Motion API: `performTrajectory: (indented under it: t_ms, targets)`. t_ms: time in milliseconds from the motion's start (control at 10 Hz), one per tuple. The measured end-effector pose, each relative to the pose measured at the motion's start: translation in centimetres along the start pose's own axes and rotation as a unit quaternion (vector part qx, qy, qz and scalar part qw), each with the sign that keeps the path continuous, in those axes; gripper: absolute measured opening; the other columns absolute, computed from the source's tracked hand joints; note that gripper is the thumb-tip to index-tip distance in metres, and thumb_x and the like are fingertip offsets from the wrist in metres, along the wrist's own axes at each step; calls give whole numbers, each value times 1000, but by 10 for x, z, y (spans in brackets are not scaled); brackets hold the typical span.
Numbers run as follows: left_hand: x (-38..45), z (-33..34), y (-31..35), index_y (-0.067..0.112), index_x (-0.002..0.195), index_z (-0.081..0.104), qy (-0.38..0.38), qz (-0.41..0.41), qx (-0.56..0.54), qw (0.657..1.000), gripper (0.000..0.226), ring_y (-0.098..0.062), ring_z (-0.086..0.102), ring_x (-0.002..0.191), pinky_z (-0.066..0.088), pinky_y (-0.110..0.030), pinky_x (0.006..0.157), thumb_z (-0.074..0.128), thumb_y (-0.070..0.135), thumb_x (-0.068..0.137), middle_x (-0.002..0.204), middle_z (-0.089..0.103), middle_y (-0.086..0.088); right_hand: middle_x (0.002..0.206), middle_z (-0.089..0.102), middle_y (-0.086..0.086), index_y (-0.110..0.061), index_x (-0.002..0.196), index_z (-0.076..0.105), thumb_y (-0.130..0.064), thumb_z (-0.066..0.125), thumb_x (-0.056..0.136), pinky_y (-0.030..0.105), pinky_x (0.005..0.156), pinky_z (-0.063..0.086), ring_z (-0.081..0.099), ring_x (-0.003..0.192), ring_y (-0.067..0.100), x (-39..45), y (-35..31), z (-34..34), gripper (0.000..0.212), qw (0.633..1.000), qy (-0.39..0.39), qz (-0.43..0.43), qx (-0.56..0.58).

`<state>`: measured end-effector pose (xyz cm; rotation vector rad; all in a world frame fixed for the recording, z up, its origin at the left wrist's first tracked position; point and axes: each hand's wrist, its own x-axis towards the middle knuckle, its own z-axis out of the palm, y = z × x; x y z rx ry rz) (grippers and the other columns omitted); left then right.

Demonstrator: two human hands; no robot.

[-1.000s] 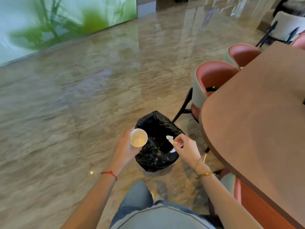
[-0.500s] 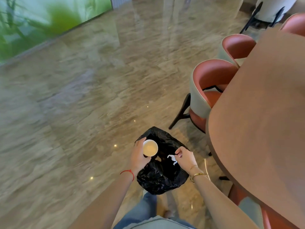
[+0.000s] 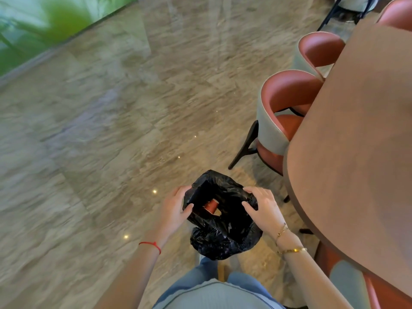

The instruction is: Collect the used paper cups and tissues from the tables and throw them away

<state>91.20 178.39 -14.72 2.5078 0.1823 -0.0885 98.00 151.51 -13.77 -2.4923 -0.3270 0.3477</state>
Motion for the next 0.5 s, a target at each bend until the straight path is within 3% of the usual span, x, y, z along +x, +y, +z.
performTrajectory:
  t_ms: [100,200,300,400,500]
  targets:
    - [-18,-20,6,22,138,47,18,8,15,1000,48,-15,59,111,46,-23,90,59,29,92,136,52,4,127,55,-5,-24,131,52,-32,59,91,34,107,38,40,125,15,-13,-7,-12,41,999,25,-36,-28]
    - [-39,-29,13,26,137,47,34,12,41,999,47,-17,65,87,47,-19,76,58,32,93,136,53,6,126,56,-6,-24,130,53,-32,60,91,36,106,39,41,124,15,-26,-6,-19,41,997,43,-57,-41]
    - [-59,-31,25,26,137,47,42,3,50,998,46,-14,65,78,47,-20,71,58,32,92,134,54,6,126,56,-6,-25,130,53,-32,60,90,36,106,39,41,124,15,-40,-2,-25,41,996,49,-65,-31]
    - [-82,-27,40,23,136,49,65,-4,35,997,46,-18,62,104,48,-27,88,59,29,92,132,55,3,127,56,-5,-24,130,53,-31,61,90,36,106,39,41,124,15,-57,6,-31,41,995,54,-82,-24]
    - [-103,-20,53,23,136,49,103,-15,26,994,46,-13,56,115,43,-24,95,59,30,92,132,55,3,129,54,-5,-24,131,51,-33,59,91,37,107,38,40,126,15,-72,12,-36,42,995,42,-87,-30]
